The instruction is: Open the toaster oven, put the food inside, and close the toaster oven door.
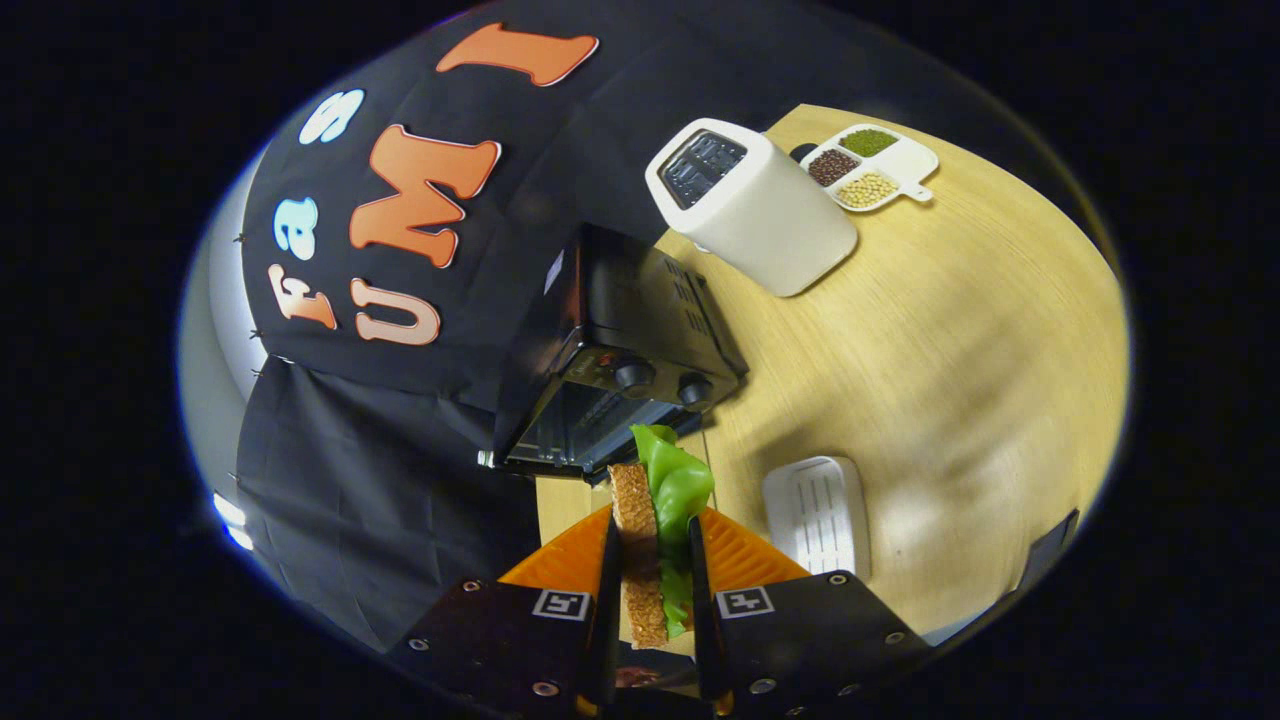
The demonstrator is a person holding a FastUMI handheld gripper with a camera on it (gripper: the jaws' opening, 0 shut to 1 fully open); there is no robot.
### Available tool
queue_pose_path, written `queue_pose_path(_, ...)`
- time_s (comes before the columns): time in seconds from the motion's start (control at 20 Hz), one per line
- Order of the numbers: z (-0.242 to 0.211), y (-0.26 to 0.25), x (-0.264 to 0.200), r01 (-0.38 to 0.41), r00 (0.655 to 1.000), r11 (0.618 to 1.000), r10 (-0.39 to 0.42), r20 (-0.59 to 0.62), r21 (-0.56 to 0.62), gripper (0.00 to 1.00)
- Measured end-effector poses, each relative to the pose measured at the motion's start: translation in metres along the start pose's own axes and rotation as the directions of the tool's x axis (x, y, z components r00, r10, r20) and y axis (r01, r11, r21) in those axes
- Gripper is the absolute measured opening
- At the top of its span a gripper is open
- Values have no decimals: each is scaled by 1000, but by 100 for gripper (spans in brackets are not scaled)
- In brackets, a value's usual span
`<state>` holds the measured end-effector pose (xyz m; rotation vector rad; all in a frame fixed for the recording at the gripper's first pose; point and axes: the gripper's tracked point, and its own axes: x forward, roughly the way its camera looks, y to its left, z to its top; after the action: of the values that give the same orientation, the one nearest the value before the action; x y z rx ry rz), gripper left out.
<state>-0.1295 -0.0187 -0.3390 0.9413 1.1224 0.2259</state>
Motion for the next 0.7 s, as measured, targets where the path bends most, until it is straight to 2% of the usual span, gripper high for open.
queue_pose_path(0.45,-17,62,91,-101,994,994,99,45,40,32)
queue_pose_path(0.7,-10,82,135,-141,979,986,125,161,90,32)
